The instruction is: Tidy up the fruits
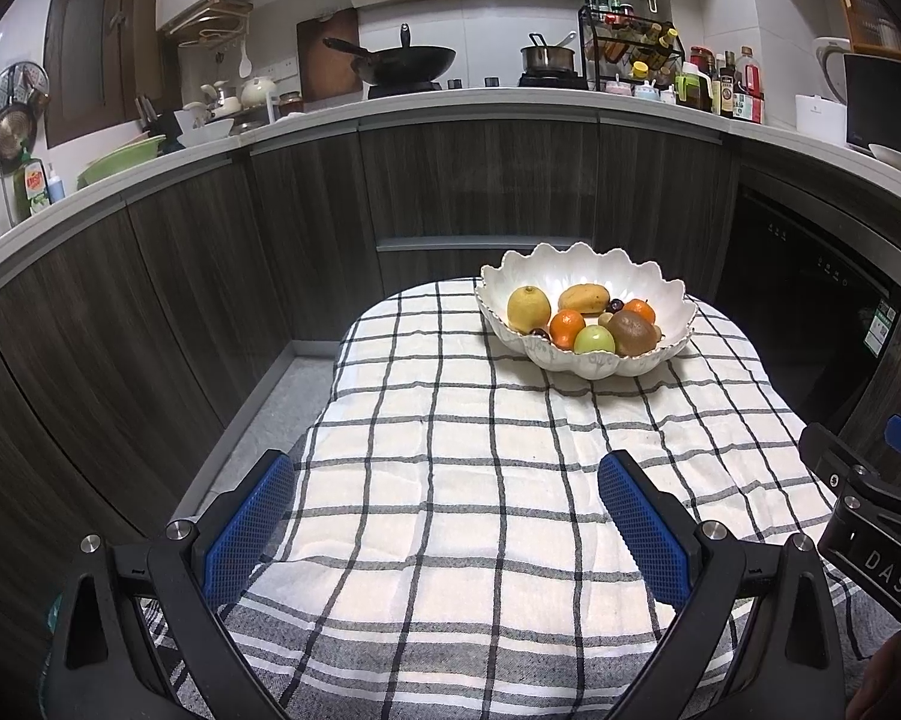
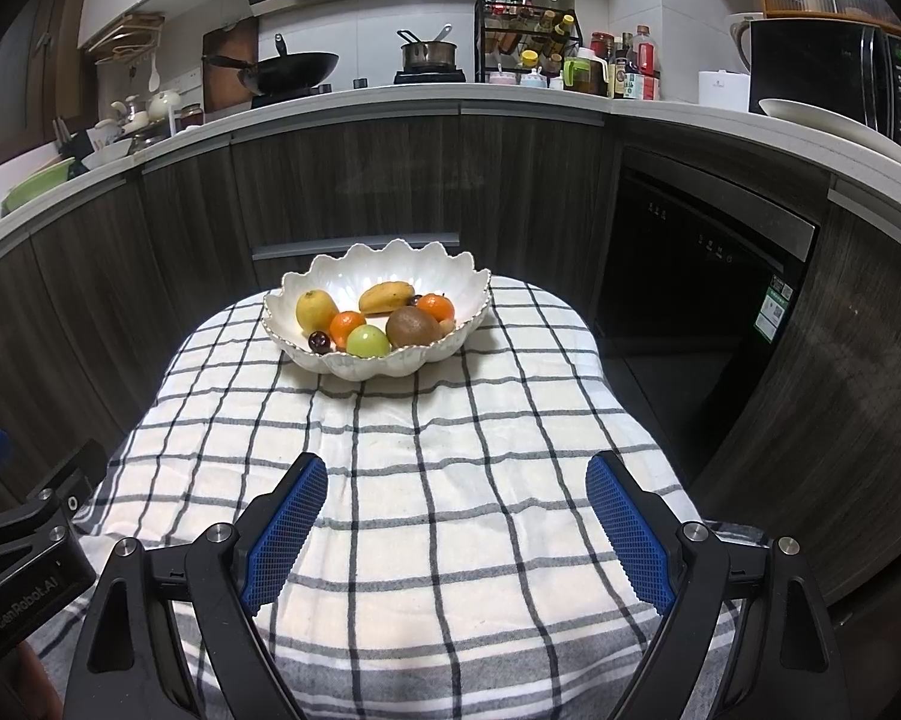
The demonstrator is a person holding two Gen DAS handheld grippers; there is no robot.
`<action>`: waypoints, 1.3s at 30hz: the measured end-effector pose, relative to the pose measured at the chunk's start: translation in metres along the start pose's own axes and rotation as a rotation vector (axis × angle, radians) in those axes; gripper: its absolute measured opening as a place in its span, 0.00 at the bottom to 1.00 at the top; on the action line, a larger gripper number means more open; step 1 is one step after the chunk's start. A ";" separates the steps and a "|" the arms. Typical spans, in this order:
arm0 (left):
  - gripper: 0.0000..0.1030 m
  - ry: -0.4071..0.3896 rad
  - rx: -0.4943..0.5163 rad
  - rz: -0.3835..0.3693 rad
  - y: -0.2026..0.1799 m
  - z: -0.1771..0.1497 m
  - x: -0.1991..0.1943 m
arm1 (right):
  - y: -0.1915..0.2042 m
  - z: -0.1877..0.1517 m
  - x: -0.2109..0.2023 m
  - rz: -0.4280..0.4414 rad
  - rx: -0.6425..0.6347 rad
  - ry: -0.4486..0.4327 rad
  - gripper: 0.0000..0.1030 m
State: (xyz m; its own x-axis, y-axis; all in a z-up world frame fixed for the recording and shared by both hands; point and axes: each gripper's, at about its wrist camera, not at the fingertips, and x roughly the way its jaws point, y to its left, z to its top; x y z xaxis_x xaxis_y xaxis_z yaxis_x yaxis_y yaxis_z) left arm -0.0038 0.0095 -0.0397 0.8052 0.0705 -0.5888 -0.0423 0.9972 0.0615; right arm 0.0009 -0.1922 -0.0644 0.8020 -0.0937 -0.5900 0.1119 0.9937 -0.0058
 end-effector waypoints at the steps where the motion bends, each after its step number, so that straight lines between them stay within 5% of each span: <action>1: 1.00 0.000 0.000 0.001 0.000 0.000 0.000 | 0.000 0.000 0.000 0.000 -0.001 -0.001 0.86; 39: 1.00 0.002 0.012 0.007 -0.004 0.001 -0.001 | -0.002 0.000 0.000 0.001 0.000 -0.002 0.86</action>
State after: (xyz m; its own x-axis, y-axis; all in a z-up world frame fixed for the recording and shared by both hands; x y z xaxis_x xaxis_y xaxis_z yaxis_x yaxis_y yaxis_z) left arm -0.0039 0.0058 -0.0381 0.8040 0.0773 -0.5896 -0.0407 0.9963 0.0751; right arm 0.0010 -0.1944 -0.0643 0.8030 -0.0927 -0.5887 0.1110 0.9938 -0.0051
